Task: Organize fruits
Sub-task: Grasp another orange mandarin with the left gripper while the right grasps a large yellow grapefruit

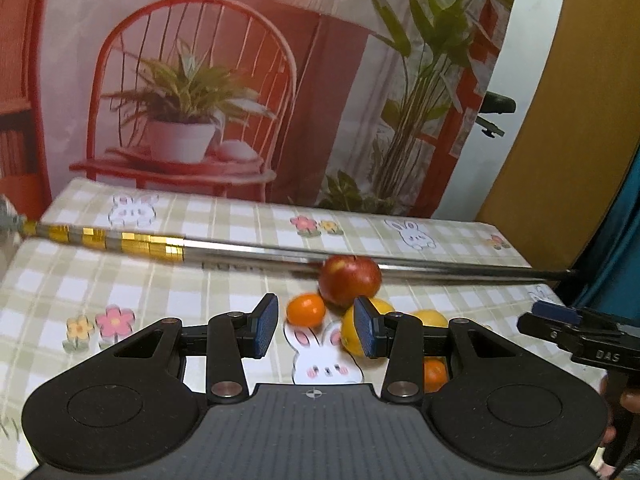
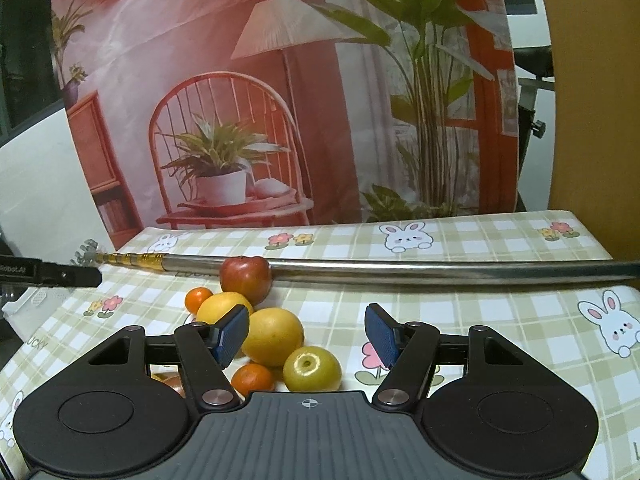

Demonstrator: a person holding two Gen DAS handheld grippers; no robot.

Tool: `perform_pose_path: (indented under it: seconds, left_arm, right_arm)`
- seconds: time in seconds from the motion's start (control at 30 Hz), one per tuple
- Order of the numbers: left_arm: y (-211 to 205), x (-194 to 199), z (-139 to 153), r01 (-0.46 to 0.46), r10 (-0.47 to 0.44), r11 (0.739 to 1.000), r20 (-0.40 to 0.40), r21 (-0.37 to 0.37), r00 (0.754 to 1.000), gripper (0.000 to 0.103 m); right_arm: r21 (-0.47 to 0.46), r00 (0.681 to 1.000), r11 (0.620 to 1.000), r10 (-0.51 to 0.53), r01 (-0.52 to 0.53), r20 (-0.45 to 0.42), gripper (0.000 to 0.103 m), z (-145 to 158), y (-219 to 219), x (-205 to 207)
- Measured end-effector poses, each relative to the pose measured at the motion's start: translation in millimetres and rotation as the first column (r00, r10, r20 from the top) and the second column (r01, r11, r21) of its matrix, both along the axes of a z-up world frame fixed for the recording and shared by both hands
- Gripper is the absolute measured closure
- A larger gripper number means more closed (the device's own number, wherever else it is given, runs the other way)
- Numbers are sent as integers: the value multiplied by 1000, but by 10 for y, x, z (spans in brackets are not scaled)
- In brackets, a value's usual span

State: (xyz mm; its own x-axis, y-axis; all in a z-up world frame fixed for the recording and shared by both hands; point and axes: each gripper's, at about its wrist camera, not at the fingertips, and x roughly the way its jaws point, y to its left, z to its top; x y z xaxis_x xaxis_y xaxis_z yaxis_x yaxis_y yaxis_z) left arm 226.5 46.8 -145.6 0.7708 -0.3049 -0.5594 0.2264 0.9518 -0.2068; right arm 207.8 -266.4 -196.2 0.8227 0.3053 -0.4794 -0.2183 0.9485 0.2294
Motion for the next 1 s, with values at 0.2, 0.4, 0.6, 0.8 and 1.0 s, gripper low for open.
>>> perform_pose_path:
  seconds: [0.2,0.4,0.6,0.8,1.0]
  left_arm:
    - [-11,209,64,-1,1,1000,2,-17,1000,59]
    - [-16,484,-173,-26,24,1000,-63,-17,998,67]
    - [-124,624,-428,33,-28,997,-90,63,996,67]
    - [-52,774,-562,-26,19,998,-110,-57,994,67]
    - [-102,961,-691,-42,21,992,-169,-121,985,65]
  right_arm:
    - [19,1000,1000,-13,13,-2,42,-13,-41,62]
    - [42,999,999,-31,32,-24,42,-76,-91,115]
    - [45,998,998,-40,42,-39,42,-127,-129,149]
    - [56,997,997,-52,55,-53,43,-164,-153,166]
    - [56,997,997,-47,51,-58,43,-180,-144,188]
